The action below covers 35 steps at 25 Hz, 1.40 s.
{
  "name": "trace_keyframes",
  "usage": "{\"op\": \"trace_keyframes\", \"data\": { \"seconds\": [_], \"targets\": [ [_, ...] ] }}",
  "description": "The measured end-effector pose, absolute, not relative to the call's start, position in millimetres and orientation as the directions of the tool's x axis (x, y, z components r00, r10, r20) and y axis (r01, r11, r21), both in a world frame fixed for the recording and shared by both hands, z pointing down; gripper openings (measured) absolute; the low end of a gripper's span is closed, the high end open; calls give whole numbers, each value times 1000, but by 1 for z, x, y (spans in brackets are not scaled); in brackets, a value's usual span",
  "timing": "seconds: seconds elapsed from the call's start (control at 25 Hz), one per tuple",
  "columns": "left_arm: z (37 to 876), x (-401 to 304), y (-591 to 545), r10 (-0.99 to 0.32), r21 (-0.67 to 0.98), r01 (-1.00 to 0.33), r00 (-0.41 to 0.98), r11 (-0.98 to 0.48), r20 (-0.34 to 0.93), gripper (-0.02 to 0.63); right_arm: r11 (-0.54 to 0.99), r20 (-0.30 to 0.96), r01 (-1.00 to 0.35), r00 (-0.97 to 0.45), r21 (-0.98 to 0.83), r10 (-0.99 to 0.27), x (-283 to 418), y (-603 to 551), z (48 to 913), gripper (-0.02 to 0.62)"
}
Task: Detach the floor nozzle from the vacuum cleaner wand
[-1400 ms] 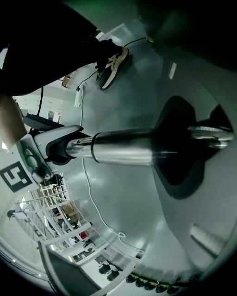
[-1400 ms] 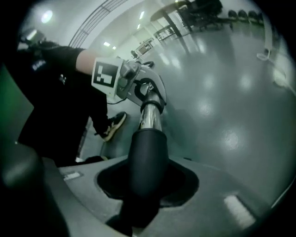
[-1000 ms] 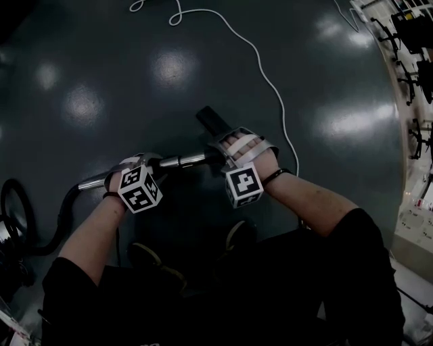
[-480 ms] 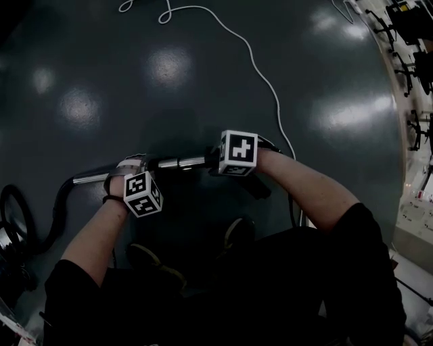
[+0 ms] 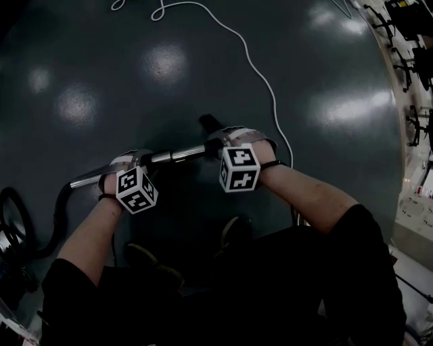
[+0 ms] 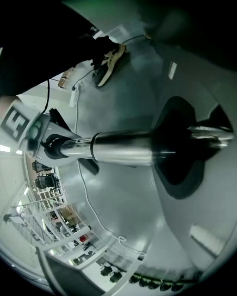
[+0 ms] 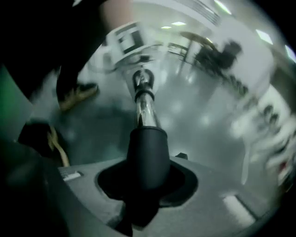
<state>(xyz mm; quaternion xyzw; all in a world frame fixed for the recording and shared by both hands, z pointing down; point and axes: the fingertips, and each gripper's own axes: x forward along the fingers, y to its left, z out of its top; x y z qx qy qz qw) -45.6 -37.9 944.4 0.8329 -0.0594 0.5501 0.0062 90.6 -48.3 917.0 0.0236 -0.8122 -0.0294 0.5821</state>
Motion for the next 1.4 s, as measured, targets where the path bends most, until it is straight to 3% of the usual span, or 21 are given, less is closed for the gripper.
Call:
{"op": "trace_keyframes", "data": {
  "seconds": [0.08, 0.12, 0.2, 0.36, 0.48, 0.64, 0.88, 1.04, 1.12, 1.16, 1.24, 1.4],
  "targets": [
    [951, -59, -41, -115, -81, -107, 359, -991, 926, 137, 904, 873, -267, -450, -333, 189, 102, -34, 914, 109],
    [954, -65, -40, -103, -71, -102, 353, -992, 930, 137, 858, 835, -307, -504, -412, 221, 108, -32, 909, 109],
    [963, -73, -37, -81, -54, -89, 334, -995, 939, 137, 914, 855, -262, -498, -310, 147, 120, -36, 909, 109],
    [991, -83, -33, -96, -79, -81, 227, -994, 969, 140, 990, 943, 7, -305, 141, -132, 135, -42, 955, 110],
    [1009, -83, -28, -102, -90, -73, 172, -993, 980, 141, 964, 942, 103, -259, 245, -212, 136, -38, 980, 110],
    [1023, -87, -21, -86, -80, -51, 137, -995, 987, 141, 957, 950, 151, -230, 249, -211, 141, -31, 995, 118],
    [1021, -86, -19, -48, -36, -85, 152, -996, 987, 146, 940, 983, 303, -134, 159, -123, 153, -6, 1017, 177],
    [1012, -89, -10, -10, 12, -120, 179, -993, 984, 193, 938, 989, 320, -114, 131, -99, 151, 0, 1020, 182],
    [997, -90, -9, -12, 21, -148, 216, -989, 976, 186, 945, 991, 309, -110, 107, -76, 153, 2, 1018, 188],
    [986, -90, -11, -17, 25, -169, 242, -985, 970, 186, 950, 993, 300, -109, 85, -55, 155, 3, 1017, 209],
    [960, -91, -16, -36, 36, -228, 302, -973, 953, 186, 961, 994, 274, -111, 37, -6, 157, 8, 1014, 320],
    [883, -106, -22, -97, 52, -337, 412, -940, 906, 186, 977, 989, 215, -142, -10, 41, 148, 24, 986, 367]
  ]
}}
